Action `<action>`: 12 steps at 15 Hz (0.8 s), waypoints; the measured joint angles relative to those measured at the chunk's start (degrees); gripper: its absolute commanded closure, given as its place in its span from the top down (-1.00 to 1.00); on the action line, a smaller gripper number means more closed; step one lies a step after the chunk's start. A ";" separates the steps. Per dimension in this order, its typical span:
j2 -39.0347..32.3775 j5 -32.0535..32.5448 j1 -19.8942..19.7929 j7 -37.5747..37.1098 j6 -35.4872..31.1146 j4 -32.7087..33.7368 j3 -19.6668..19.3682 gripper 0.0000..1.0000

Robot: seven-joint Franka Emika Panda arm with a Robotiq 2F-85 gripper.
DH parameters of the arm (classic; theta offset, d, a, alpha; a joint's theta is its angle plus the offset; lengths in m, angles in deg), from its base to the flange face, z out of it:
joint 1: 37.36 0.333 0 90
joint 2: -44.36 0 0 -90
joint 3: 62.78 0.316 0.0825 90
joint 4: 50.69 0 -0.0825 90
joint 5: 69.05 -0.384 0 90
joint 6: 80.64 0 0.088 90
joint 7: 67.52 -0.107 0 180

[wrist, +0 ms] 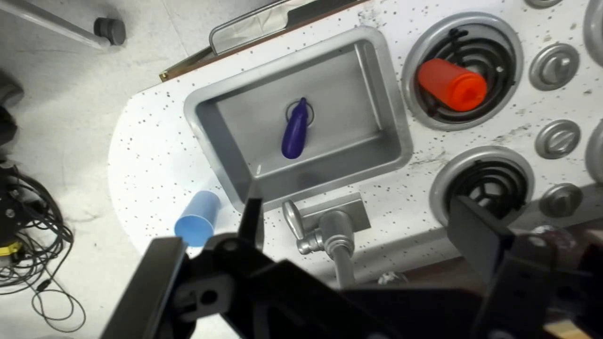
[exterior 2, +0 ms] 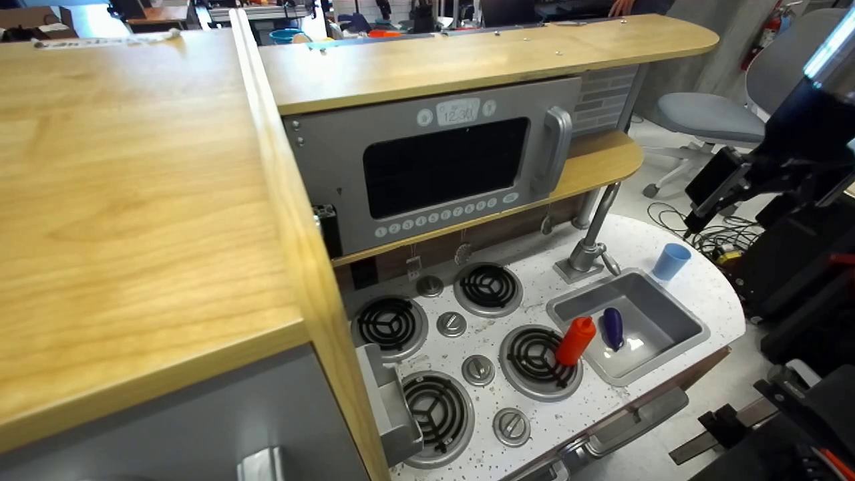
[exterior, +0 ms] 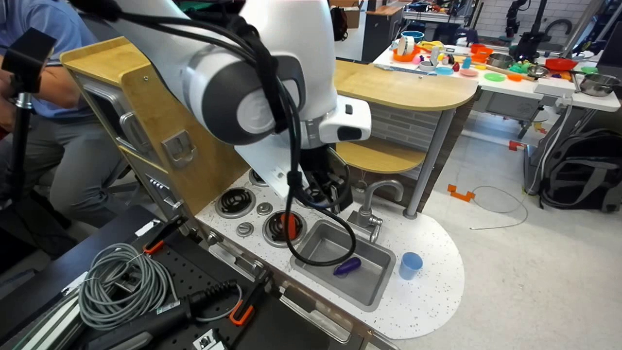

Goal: Pick up the purple object in the sink and place it on the counter-top.

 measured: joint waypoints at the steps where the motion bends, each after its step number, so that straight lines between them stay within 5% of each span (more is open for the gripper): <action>1: -3.13 0.42 -0.05 -0.45 -0.04 1.95 -0.61 1.00; 12: -31.40 2.01 -0.02 -2.57 -1.20 20.92 -4.36 1.00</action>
